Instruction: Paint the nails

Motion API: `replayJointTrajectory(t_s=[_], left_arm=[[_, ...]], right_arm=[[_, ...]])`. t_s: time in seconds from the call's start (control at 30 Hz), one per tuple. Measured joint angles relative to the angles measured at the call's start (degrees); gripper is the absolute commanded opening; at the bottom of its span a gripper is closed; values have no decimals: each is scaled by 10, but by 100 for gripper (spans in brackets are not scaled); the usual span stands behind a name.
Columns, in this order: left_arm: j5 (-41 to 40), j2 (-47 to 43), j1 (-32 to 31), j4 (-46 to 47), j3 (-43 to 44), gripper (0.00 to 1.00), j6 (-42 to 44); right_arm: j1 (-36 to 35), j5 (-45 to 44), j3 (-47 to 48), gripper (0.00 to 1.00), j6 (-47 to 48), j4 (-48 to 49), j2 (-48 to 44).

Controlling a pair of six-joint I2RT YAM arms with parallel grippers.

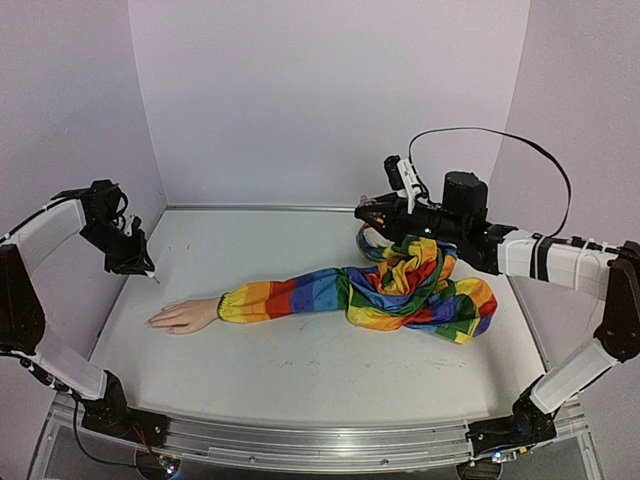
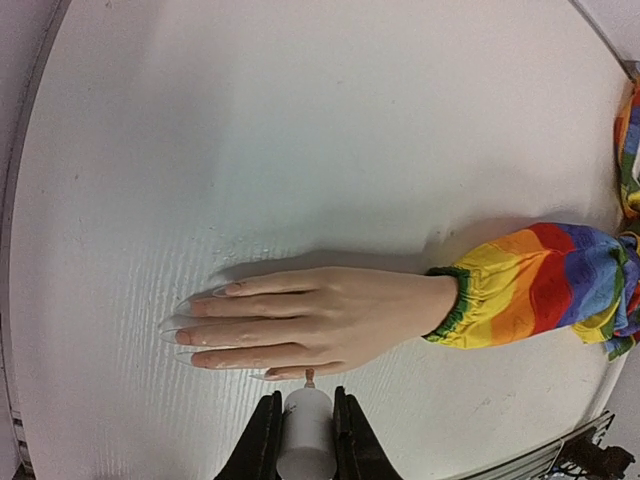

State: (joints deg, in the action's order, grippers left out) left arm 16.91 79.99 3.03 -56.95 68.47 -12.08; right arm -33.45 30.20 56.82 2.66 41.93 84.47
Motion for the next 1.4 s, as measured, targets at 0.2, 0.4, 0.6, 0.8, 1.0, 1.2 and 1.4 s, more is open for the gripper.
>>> replayJointTrajectory(t_s=[0.2,0.4,0.6,0.8,1.0,1.2,1.4], left_arm=[[-23,34,20,3,-9,0,13],[-29,65,30,26,-33,0,24],[-31,87,39,51,-45,0,32],[-31,105,45,67,-45,0,32],[-26,113,46,73,-45,0,33],[-16,123,47,76,-45,0,35],[-10,128,47,77,-45,0,37]], right_arm=[[6,9,1,0,11,-9,24],[17,25,14,0,13,-14,59],[23,35,24,0,15,-17,76],[25,37,29,0,16,-17,84],[26,39,29,0,17,-17,89],[26,43,29,0,17,-17,90],[26,45,29,0,19,-17,90]])
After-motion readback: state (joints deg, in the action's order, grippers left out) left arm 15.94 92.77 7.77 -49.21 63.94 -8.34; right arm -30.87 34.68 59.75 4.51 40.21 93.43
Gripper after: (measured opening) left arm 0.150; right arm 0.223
